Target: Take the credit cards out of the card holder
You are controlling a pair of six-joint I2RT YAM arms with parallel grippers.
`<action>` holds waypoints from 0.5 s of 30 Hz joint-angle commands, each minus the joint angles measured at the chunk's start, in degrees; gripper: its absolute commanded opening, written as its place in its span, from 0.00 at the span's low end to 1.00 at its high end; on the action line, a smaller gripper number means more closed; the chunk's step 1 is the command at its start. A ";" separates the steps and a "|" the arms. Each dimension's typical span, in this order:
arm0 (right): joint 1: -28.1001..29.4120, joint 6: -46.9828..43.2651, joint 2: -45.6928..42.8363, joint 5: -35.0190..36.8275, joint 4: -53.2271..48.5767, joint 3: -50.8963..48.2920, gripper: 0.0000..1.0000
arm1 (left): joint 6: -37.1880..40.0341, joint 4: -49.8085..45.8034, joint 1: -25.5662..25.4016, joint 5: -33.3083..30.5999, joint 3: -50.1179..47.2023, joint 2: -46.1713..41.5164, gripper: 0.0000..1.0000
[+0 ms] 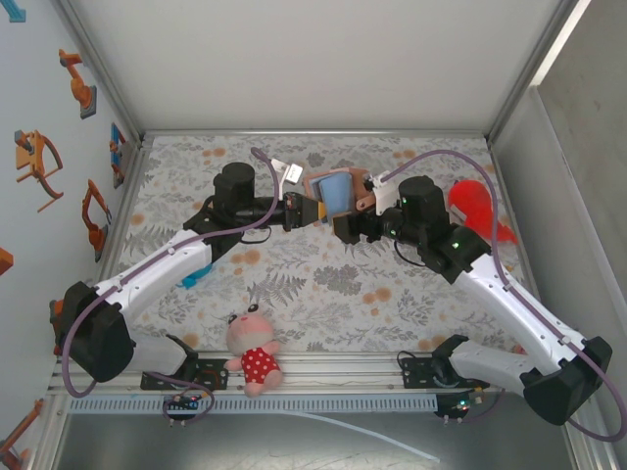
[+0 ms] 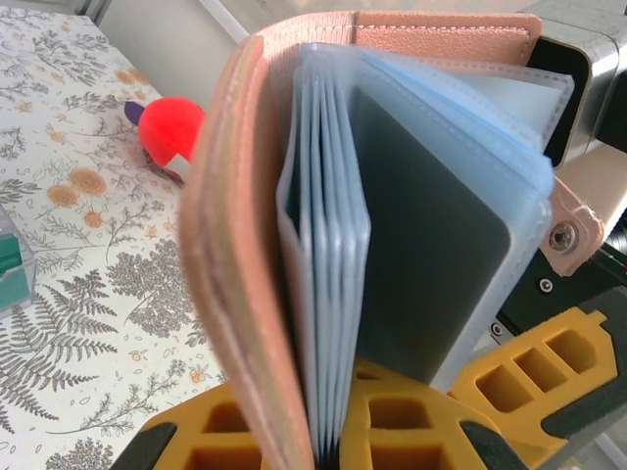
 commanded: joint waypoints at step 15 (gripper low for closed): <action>-0.08 -0.74 0.69 -0.09 0.07 0.40 0.90 | -1.00 4.57 -0.15 3.14 0.62 0.64 0.00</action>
